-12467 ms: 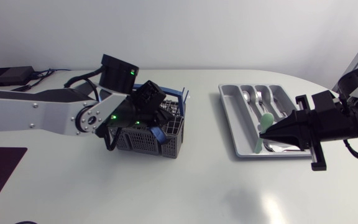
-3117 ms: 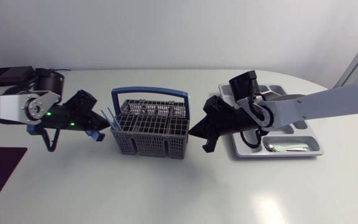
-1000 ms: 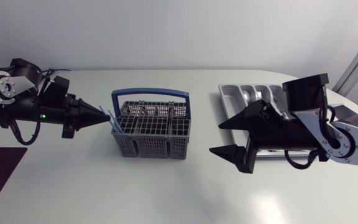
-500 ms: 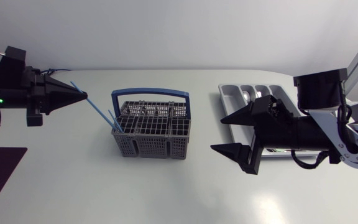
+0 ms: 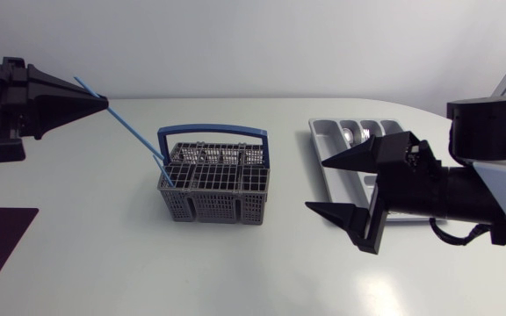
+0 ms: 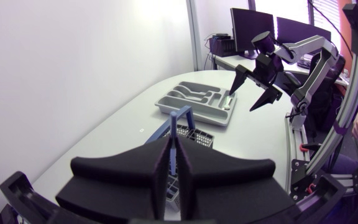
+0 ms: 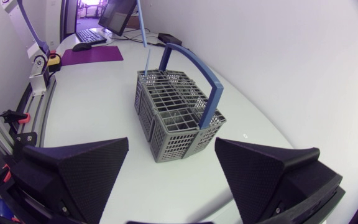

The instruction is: Unload the cutlery basket into the drawer organizer.

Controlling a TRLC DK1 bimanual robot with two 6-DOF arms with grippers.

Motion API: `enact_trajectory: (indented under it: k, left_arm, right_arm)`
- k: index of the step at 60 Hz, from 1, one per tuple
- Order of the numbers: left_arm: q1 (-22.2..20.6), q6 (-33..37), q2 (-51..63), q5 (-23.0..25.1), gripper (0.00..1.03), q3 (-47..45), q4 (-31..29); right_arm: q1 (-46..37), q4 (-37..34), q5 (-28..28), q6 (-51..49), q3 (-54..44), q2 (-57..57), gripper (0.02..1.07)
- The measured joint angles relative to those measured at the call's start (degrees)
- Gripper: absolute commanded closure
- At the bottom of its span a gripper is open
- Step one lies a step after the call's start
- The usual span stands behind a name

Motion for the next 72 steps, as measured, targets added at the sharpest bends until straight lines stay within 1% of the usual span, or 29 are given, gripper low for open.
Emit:
enact_trajectory:
  k: [6,11,16,19,24,34,39,41,54,61,72]
  left_arm:
    - [-3.34,-2.64,-0.22,0.00,0.97,0.31,0.00]
    - [-7.17,-5.09,0.15,-0.04,0.97,0.31,0.11]
    - [-11.63,-7.61,0.85,-0.24,0.97,0.28,1.05]
    - [-14.10,-9.53,1.40,-0.31,0.97,0.13,2.93]
    - [-17.38,-12.85,2.32,-0.46,0.97,-0.44,6.19]
    - [-23.61,-16.61,5.27,-0.87,0.97,-1.16,9.94]
    - [-25.81,-17.29,7.13,-1.07,0.97,-1.46,11.23]
    - [-26.71,-17.90,7.91,-1.09,0.97,-1.46,11.98]
    - [-32.00,-21.11,11.56,-1.77,0.97,-1.46,16.87]
    - [-34.23,-22.49,12.90,-2.23,0.97,-1.44,18.03]
    - [-35.93,-23.06,14.67,-3.30,0.97,-1.25,18.21]
  right_arm:
    - [0.02,-0.24,0.28,0.66,-0.09,-2.51,0.07]
    - [0.96,-0.13,0.83,1.92,-0.09,-4.37,0.07]
    - [3.69,0.15,3.13,3.37,-0.09,-5.42,0.07]
    - [5.84,0.79,4.52,4.33,-0.09,-5.60,0.08]
    - [9.35,1.57,6.10,5.66,-0.07,-5.53,0.14]
    - [14.43,2.71,6.51,8.96,1.51,-3.04,0.35]
    - [15.52,3.23,6.49,10.03,2.67,-1.73,0.46]
    - [15.82,3.54,6.51,10.45,3.08,-1.25,0.48]
    - [16.83,4.26,6.49,11.15,4.79,1.90,0.48]
    - [16.83,4.42,6.49,11.15,5.01,3.26,0.48]
    - [16.83,4.57,6.23,11.17,5.55,4.52,0.71]
